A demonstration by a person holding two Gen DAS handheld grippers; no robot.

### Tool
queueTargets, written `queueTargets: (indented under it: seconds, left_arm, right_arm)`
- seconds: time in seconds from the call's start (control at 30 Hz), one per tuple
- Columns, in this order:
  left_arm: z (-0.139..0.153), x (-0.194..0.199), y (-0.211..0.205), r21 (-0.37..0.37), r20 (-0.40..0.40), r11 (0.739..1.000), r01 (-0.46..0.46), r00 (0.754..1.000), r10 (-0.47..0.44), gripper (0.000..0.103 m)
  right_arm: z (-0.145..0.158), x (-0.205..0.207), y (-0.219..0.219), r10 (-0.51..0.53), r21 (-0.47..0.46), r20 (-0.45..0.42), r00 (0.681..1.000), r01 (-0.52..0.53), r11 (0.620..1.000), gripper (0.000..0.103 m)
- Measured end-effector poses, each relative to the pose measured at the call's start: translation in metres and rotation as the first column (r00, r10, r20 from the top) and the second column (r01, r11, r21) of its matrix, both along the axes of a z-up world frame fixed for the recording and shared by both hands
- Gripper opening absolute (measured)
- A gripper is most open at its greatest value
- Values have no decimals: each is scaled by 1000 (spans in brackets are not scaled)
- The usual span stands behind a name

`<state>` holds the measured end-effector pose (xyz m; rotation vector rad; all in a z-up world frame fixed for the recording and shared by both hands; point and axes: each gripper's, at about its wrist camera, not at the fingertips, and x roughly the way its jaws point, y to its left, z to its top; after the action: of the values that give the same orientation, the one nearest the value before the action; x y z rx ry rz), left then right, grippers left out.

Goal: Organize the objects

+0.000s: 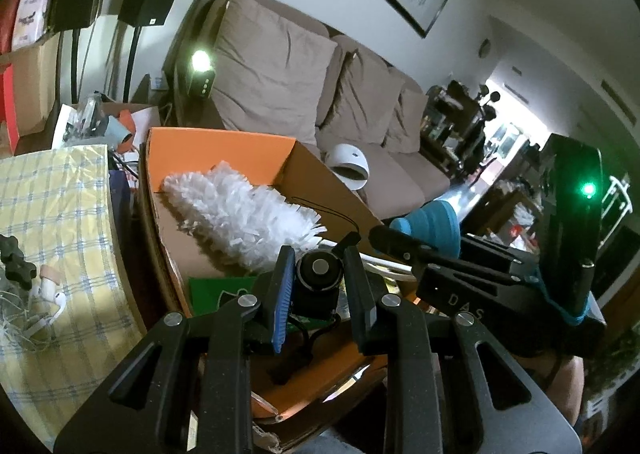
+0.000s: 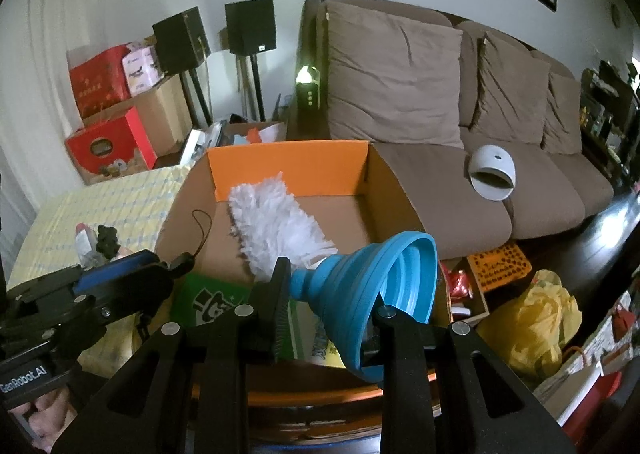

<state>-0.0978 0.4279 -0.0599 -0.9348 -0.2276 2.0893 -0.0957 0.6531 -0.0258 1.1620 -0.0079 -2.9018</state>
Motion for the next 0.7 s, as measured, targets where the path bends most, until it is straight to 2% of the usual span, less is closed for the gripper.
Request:
queueTargets:
  seconds: [0.13,0.57,0.7]
  left_arm:
    - [-4,0,4,-33,11,999,10,1000,-10,23]
    - [-7,-2,2,-49,20,999,6,1000,-5,23]
    - [-11,-4,5,-84,36,996,9,999,-6,23]
  right_arm:
    - [-2,0,1,3,1,9,1000,-3,1000,24]
    - [-10,-2,-4,50,23,52,997,-51,998,24]
    - [-13,-4,-7,64,26,67,996,-66,998,24]
